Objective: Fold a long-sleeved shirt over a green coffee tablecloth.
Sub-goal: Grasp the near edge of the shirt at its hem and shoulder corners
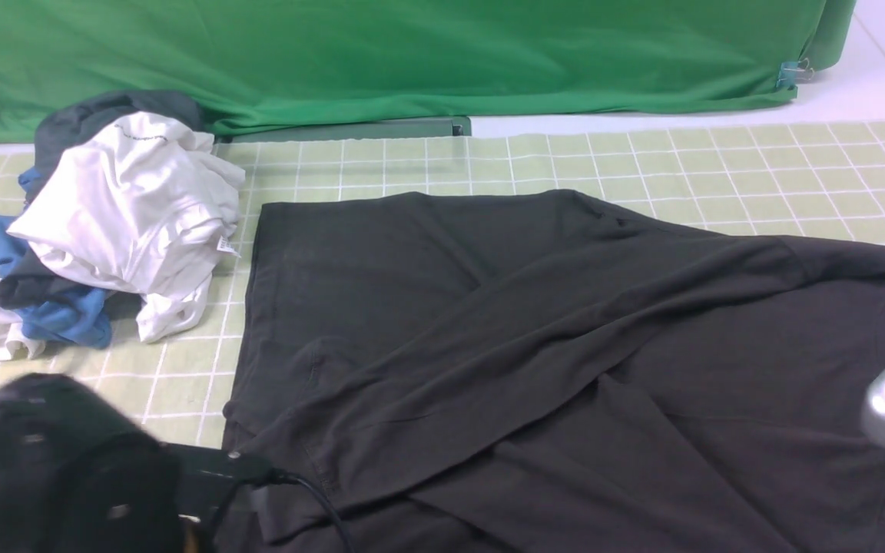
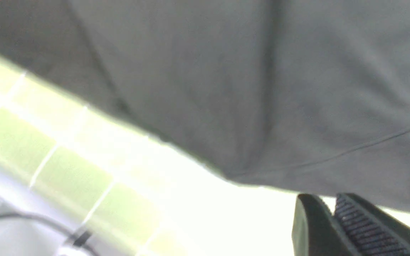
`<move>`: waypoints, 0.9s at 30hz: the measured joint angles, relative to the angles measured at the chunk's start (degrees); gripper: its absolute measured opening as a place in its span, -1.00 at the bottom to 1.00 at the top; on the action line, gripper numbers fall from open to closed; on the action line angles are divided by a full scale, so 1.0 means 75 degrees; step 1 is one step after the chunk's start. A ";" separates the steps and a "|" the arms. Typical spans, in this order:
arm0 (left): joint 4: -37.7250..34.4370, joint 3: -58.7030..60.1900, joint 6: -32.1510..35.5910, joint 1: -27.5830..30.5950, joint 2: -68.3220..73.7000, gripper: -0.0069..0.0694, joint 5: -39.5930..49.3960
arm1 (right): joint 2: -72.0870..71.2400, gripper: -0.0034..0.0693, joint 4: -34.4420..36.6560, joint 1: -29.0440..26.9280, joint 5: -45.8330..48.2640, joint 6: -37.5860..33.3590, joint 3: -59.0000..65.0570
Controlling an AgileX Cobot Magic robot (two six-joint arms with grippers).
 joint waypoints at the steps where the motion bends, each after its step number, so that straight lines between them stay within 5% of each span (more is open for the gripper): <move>1: 0.0057 0.0000 -0.0031 0.0000 -0.0248 -0.77 0.0147 | 0.0114 -0.58 0.0209 0.0000 0.0024 -0.0165 0.0000; 5: 0.0257 0.0000 -0.0224 0.0000 -0.0965 -0.77 0.0705 | 0.0582 -0.31 0.1051 0.0000 0.0017 -0.0887 0.0076; 13: 0.0677 0.0005 -0.0680 0.0000 -0.1433 -0.77 0.1152 | 0.1210 0.32 0.1132 0.0000 -0.0921 -0.1195 0.1259; 27: 0.0675 0.0005 -0.0685 0.0000 -0.1448 -0.77 0.0989 | 0.1963 0.45 0.1118 0.0000 -0.2314 -0.2092 0.1642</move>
